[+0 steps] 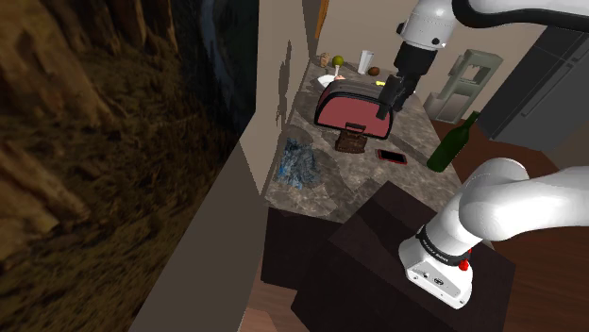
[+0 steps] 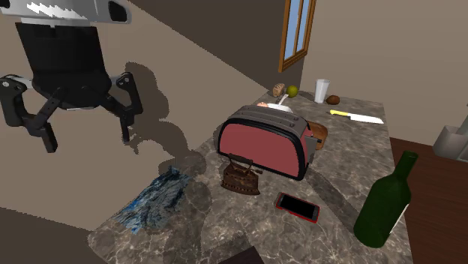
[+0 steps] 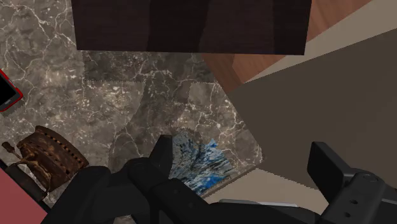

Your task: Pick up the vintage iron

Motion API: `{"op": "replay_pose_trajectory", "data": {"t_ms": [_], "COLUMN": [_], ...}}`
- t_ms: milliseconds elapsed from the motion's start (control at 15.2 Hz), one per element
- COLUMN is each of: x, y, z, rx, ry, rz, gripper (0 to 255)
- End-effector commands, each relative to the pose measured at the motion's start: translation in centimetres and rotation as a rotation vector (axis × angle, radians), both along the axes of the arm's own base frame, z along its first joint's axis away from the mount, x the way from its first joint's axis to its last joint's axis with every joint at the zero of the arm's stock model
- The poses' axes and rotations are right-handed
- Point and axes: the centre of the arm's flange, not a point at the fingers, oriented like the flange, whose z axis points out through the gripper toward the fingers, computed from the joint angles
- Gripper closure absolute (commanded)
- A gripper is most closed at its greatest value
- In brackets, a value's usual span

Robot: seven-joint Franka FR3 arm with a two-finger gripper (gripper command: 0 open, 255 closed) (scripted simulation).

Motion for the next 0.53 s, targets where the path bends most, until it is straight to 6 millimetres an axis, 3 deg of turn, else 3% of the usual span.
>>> {"op": "replay_pose_trajectory", "data": {"t_ms": [0,462], "x": [0.0,2.2], "y": [0.0,-6.6], "z": [0.0,-5.5], "rx": [0.000,-0.024], "ry": [0.000,-0.015], "rz": [0.000,0.044], "gripper": [0,0]}}
